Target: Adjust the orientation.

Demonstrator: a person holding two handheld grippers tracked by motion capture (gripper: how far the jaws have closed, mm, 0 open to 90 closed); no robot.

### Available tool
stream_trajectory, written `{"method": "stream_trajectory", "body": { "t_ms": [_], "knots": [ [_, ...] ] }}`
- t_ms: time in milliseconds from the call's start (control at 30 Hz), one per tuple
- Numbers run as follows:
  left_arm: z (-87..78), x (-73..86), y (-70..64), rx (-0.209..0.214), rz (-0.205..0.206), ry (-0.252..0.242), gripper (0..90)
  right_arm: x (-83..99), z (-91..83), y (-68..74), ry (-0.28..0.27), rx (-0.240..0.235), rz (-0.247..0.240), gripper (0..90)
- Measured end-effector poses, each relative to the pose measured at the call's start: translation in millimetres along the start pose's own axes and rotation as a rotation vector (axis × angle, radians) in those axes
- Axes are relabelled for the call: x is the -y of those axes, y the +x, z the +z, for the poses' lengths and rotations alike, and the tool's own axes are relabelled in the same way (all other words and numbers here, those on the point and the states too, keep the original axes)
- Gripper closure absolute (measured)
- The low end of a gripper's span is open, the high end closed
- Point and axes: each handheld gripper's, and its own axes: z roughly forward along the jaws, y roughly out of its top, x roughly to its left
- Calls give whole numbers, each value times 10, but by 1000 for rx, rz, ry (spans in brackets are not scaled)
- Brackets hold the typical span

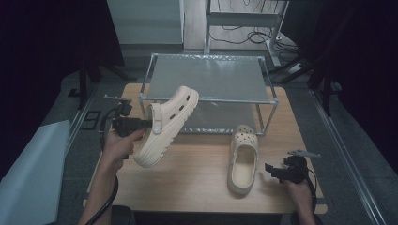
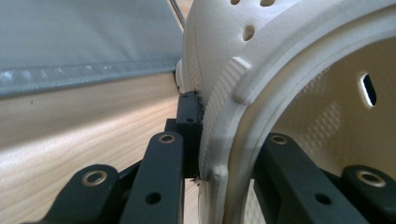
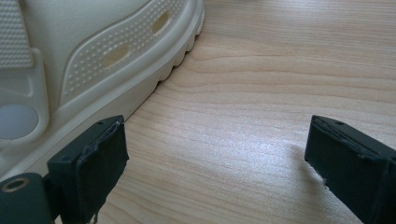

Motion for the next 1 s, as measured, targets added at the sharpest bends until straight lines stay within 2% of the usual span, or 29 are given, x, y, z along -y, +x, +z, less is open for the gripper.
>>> {"method": "stream_trajectory", "body": {
  "t_ms": [367, 500, 733, 900, 1000],
  "knots": [
    [82, -258, -3, 32, -51, -54, 767, 1, 1, -21, -1, -3, 6, 61],
    [121, -375, -10, 17, -62, -71, 767, 1, 1, -23, -2, -6, 11, 63],
    [183, -527, 6, 20, -90, -111, 767, 2, 0, -30, -1, -7, 12, 64],
    [217, -594, 15, 6, -110, -131, 767, 2, 0, -29, 0, -7, 12, 65],
    [266, -657, 44, -1, -140, -154, 766, 3, 1, -27, 0, -7, 12, 68]
  ]
}}
